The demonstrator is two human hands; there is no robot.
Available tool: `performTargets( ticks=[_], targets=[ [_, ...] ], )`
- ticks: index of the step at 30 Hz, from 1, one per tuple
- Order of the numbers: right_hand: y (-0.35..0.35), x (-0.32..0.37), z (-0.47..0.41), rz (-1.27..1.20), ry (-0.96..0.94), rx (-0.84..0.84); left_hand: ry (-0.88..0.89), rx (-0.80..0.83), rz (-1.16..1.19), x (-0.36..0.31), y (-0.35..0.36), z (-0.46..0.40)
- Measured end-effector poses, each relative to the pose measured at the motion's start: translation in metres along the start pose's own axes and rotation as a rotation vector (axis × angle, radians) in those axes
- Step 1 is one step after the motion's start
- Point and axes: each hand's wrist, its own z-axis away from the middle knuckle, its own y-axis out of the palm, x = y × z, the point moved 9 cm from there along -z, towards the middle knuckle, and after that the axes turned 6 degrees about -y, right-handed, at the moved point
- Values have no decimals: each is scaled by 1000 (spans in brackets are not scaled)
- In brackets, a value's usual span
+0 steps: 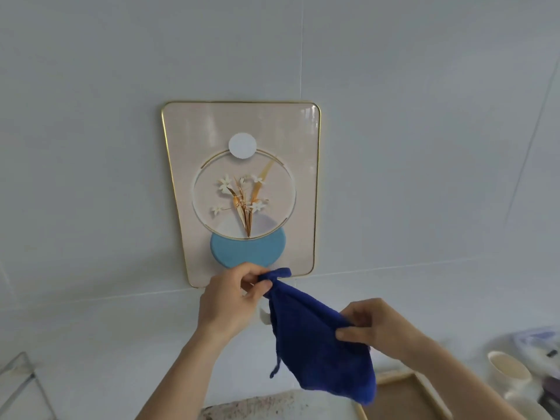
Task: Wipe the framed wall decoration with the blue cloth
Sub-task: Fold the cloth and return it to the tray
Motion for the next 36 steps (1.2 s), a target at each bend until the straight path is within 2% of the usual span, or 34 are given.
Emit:
performTargets(
  ticks=[7,17,23,30,36],
  targets=[
    [-86,-30,2,437,-3,-62,-55,92,-192,-7,83,4],
    [-150,-131,28,578,151,-133,-88,211,-217,-33,216,5],
    [-151,-198,34,551,220,-166,-169,281,-231,-22,293,22],
    [-117,-269,36,467,282,-151,-276,343,-290,16,372,52],
    [-77,-324,48,442,276,-110,-207,356,-410,45,423,80]
  ],
)
